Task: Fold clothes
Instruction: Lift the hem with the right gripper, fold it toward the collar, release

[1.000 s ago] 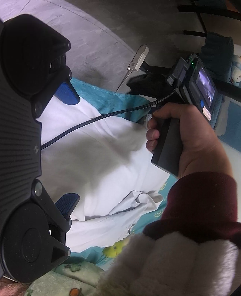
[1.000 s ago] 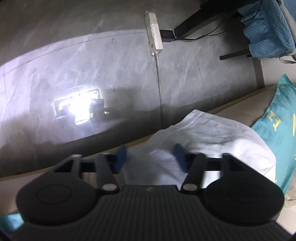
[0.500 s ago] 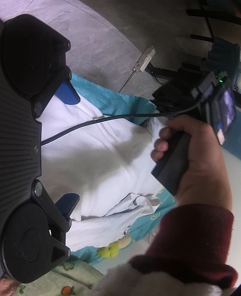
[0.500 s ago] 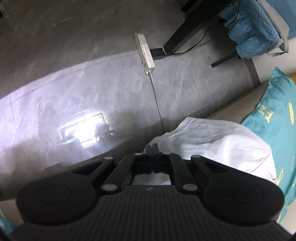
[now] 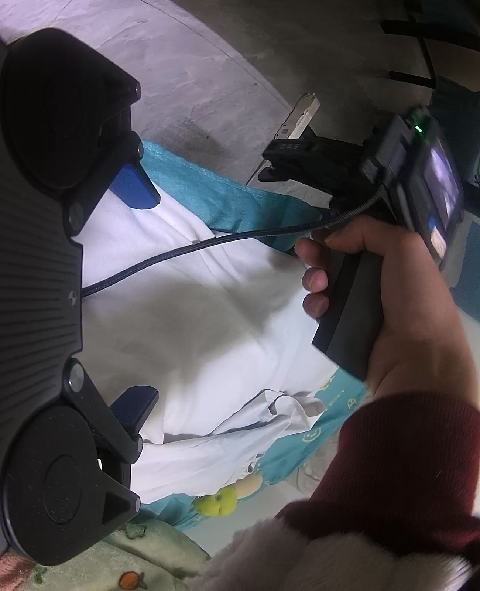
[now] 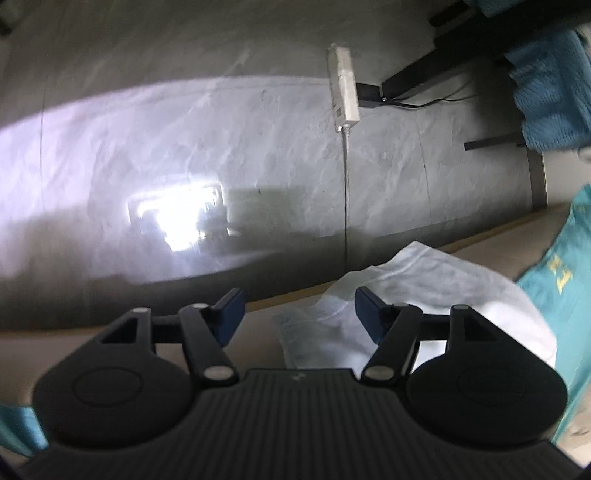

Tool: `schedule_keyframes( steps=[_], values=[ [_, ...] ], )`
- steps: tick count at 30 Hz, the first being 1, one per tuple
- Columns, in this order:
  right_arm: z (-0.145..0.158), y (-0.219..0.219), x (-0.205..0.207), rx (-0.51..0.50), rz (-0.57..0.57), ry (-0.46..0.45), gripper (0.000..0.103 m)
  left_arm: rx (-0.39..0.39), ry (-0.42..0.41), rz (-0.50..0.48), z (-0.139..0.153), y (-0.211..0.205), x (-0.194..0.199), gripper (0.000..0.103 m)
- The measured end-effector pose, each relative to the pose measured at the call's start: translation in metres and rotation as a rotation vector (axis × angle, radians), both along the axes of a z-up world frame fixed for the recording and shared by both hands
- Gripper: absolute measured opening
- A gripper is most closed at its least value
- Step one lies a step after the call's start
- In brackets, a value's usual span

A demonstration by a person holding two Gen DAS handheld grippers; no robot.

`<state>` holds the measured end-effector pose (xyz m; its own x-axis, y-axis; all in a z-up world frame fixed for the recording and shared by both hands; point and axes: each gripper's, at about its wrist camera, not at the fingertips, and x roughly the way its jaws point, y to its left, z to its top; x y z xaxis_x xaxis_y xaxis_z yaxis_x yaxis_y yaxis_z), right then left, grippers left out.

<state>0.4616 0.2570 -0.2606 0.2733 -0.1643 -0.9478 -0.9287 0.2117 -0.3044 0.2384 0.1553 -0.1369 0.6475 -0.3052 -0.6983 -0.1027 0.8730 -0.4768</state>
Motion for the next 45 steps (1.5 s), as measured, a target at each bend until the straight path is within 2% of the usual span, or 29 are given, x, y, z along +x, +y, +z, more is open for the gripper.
schedule_keyframes(
  steps=[4,5,6,8,9,10,14,19,23,27,29,32,34,37,39,43,45],
  values=[
    [-0.022,0.007,-0.011,-0.137,0.108,-0.077,0.066,0.002,0.002,-0.003,-0.002,-0.001,0.001,0.103],
    [-0.027,0.007,-0.013,-0.162,0.123,-0.092,0.061,0.002,0.002,-0.003,-0.003,-0.001,0.001,0.103],
    [-0.031,0.007,-0.013,-0.180,0.120,-0.093,0.055,0.005,0.001,-0.005,-0.003,-0.002,0.001,0.103],
    [-0.035,0.005,-0.013,-0.189,0.102,-0.084,0.014,0.014,-0.002,-0.009,-0.003,-0.003,0.002,0.103],
    [-0.033,0.005,-0.013,-0.172,0.089,-0.094,0.008,0.020,-0.004,-0.010,-0.004,-0.004,0.002,0.103],
    [-0.028,0.004,-0.011,-0.145,0.072,-0.116,0.007,0.025,-0.005,-0.012,-0.004,-0.005,0.003,0.103],
    [0.023,-0.011,0.002,0.085,-0.069,-0.136,0.007,0.032,-0.020,-0.016,-0.003,-0.006,0.002,0.103],
    [0.108,-0.060,0.016,0.342,-0.251,-0.261,0.006,0.033,-0.083,-0.040,0.004,-0.012,-0.004,0.103],
    [0.173,-0.132,0.016,0.555,-0.459,-0.379,0.006,0.045,-0.178,-0.083,0.018,-0.023,-0.013,0.103],
    [0.215,-0.226,-0.003,0.762,-0.687,-0.477,0.006,-0.012,-0.307,-0.143,0.036,-0.032,-0.026,0.103],
    [0.219,-0.283,-0.017,0.850,-0.826,-0.506,0.006,-0.053,-0.368,-0.186,0.043,-0.036,-0.034,0.103],
    [0.201,-0.367,-0.044,0.933,-1.062,-0.549,0.006,-0.089,-0.415,-0.244,0.047,-0.045,-0.041,0.103],
    [0.174,-0.417,-0.063,0.965,-1.209,-0.531,0.006,-0.085,-0.428,-0.272,0.047,-0.054,-0.044,0.103],
    [0.130,-0.477,-0.089,0.990,-1.379,-0.466,0.007,-0.029,-0.410,-0.295,0.042,-0.068,-0.044,0.103],
    [0.110,-0.494,-0.103,1.039,-1.379,-0.435,0.007,0.005,-0.390,-0.294,0.037,-0.076,-0.041,0.103],
    [0.108,-0.494,-0.123,1.126,-1.196,-0.503,0.011,0.059,-0.373,-0.273,0.033,-0.083,-0.040,0.103],
    [0.111,-0.487,-0.128,1.140,-1.120,-0.539,0.036,0.084,-0.375,-0.259,0.033,-0.085,-0.040,0.103]
  ],
)
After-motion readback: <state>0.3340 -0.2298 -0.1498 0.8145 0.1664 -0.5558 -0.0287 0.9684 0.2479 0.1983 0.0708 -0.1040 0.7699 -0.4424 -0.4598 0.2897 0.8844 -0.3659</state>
